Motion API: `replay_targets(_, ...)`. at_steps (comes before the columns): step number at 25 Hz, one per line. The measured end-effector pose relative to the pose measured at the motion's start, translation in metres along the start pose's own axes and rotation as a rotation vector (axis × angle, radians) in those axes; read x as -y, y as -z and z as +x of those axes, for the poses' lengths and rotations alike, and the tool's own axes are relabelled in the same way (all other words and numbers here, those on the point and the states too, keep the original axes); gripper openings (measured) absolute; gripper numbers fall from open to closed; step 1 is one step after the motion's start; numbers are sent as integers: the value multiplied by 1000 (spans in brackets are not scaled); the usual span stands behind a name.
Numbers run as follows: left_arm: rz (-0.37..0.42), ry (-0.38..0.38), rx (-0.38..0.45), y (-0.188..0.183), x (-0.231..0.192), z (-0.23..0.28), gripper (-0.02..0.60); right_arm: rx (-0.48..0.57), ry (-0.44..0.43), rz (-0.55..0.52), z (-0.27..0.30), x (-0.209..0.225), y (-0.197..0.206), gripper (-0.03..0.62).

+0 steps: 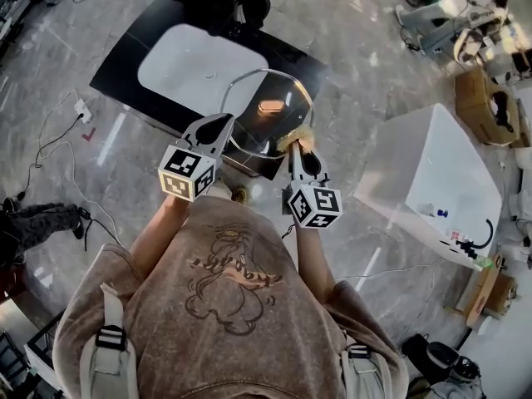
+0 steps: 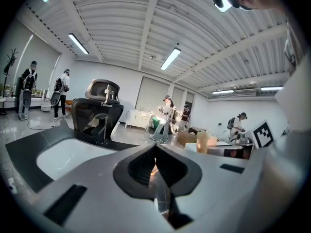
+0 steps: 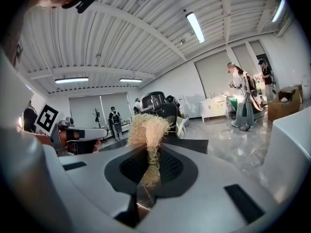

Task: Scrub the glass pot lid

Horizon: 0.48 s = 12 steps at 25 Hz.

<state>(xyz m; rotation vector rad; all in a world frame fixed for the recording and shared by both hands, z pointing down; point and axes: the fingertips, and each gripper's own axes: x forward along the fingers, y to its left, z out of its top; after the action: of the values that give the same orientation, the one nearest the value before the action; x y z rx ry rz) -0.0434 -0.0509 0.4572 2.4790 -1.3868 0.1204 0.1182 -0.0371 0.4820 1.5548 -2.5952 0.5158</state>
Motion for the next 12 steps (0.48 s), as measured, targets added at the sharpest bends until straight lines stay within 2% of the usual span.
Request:
replay_targets(7, -6, 55, 22, -16, -10, 22, 17, 10, 26, -6, 20, 15, -13, 41)
replay_targets(12, 26, 74, 10, -27, -15, 48, 17, -1, 40, -7, 36, 27, -20, 43)
